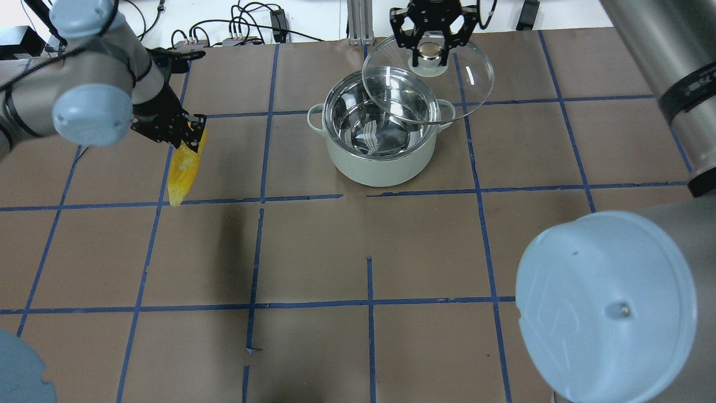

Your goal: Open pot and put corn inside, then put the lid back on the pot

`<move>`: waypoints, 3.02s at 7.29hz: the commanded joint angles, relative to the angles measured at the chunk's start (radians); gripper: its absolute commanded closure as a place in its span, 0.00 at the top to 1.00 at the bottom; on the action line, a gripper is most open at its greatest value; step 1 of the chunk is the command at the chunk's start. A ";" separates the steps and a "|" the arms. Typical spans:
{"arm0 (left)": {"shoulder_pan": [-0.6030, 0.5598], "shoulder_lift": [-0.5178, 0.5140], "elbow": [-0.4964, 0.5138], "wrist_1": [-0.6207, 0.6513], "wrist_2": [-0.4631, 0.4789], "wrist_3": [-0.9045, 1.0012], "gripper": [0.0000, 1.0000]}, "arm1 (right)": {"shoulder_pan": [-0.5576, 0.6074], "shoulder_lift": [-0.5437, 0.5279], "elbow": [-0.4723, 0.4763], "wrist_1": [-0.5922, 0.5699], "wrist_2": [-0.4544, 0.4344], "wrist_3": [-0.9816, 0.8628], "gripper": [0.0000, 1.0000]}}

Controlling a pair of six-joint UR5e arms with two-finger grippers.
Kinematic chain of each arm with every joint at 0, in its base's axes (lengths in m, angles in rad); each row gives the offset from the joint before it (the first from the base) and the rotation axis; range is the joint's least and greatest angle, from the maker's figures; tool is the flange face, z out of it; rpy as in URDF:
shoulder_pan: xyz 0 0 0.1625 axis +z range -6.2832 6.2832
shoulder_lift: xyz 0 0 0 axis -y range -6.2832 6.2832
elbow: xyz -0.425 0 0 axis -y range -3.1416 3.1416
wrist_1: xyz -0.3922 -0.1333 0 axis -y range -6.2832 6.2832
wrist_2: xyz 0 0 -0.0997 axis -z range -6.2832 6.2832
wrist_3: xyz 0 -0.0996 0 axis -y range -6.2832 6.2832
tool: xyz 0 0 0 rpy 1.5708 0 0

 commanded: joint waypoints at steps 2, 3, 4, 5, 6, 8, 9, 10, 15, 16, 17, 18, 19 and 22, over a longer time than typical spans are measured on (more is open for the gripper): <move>-0.081 -0.003 0.235 -0.274 0.001 -0.142 0.02 | -0.183 -0.027 0.061 0.033 -0.005 -0.305 0.16; -0.119 -0.020 0.235 -0.266 0.001 -0.191 0.02 | -0.232 -0.044 0.119 0.029 -0.008 -0.356 0.14; -0.155 -0.038 0.243 -0.236 0.000 -0.231 0.02 | -0.265 -0.083 0.196 0.007 -0.006 -0.380 0.13; -0.202 -0.064 0.248 -0.196 0.001 -0.239 0.02 | -0.270 -0.128 0.291 -0.072 -0.014 -0.390 0.12; -0.274 -0.087 0.248 -0.150 0.001 -0.297 0.02 | -0.270 -0.175 0.403 -0.173 -0.015 -0.390 0.12; -0.406 -0.158 0.251 -0.046 0.004 -0.426 0.02 | -0.288 -0.295 0.602 -0.322 -0.014 -0.405 0.12; -0.426 -0.190 0.257 0.002 0.001 -0.478 0.02 | -0.327 -0.303 0.656 -0.402 -0.011 -0.458 0.12; -0.430 -0.216 0.277 0.049 -0.003 -0.495 0.03 | -0.337 -0.311 0.674 -0.416 -0.012 -0.464 0.12; -0.529 -0.442 0.540 0.056 0.010 -0.599 0.04 | -0.339 -0.312 0.680 -0.410 -0.012 -0.450 0.19; -0.532 -0.456 0.556 0.054 0.013 -0.606 0.04 | -0.339 -0.312 0.680 -0.410 -0.006 -0.454 0.19; -0.532 -0.457 0.544 0.054 0.012 -0.607 0.04 | -0.339 -0.312 0.680 -0.410 -0.002 -0.454 0.19; -0.532 -0.456 0.532 0.045 0.010 -0.607 0.04 | -0.339 -0.314 0.680 -0.410 -0.002 -0.456 0.18; -0.531 -0.456 0.527 0.034 0.012 -0.607 0.04 | -0.339 -0.314 0.678 -0.410 -0.002 -0.456 0.18; -0.522 -0.486 0.538 0.050 0.023 -0.584 0.55 | -0.339 -0.320 0.671 -0.410 -0.002 -0.456 0.16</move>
